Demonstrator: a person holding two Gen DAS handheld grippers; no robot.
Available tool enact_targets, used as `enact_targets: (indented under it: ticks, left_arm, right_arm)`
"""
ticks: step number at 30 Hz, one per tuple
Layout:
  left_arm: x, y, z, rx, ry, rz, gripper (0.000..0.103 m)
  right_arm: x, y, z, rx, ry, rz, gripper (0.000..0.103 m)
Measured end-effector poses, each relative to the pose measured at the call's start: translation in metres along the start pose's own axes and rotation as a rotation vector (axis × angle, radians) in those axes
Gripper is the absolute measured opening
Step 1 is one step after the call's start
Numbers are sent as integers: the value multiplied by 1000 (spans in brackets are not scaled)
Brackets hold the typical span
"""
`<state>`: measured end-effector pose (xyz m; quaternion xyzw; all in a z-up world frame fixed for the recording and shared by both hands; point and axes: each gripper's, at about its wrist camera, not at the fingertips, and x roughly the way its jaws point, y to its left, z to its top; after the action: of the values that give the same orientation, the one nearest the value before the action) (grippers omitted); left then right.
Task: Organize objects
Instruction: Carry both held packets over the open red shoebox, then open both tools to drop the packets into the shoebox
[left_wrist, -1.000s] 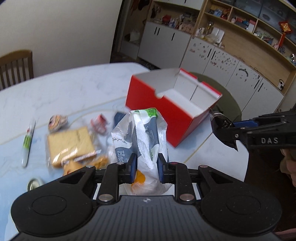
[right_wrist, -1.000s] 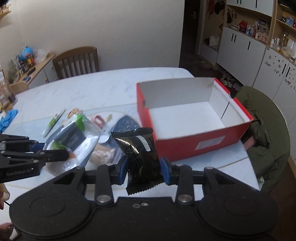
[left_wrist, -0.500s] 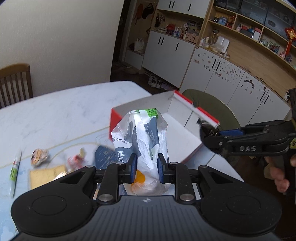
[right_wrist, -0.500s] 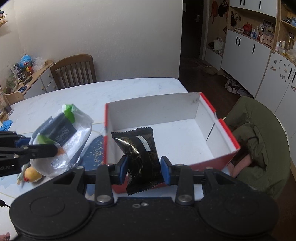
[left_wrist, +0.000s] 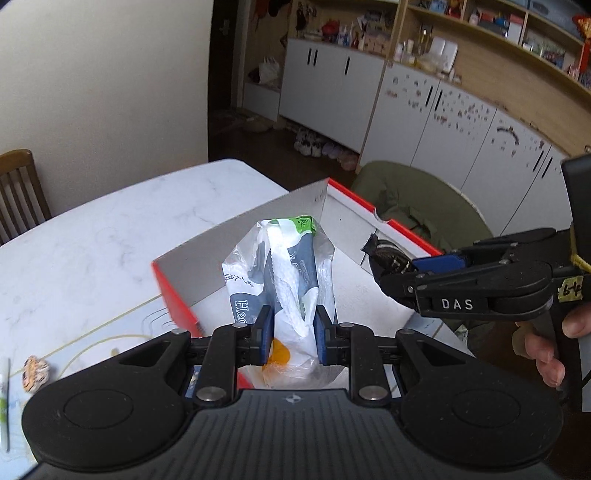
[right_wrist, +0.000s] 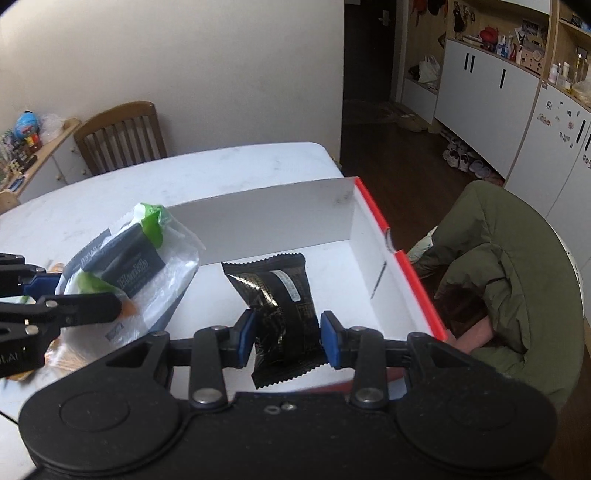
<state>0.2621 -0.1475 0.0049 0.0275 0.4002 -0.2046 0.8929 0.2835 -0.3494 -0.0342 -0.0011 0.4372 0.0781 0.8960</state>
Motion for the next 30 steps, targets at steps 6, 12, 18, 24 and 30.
enact_targets:
  ticks: [6,12,18,24,30]
  left_arm:
    - [51,-8,15,22,95,28,22]
    - [91,-16,14,62,169,59,22]
    - [122,-16,8,65,248,76,22]
    - [140,-9,5,33,305,72,22]
    - [151,-8,4,18,352,60,22]
  right_arm:
    - [32,-11,4,-22,69,-24,37]
    - [64,-18,2,-19,137,-44,37]
    - [89,-20,1,-6,219,-35,37]
    - [105,-22,1,0,280,-44,37]
    - [112,-23,0,-18,310,-60,37]
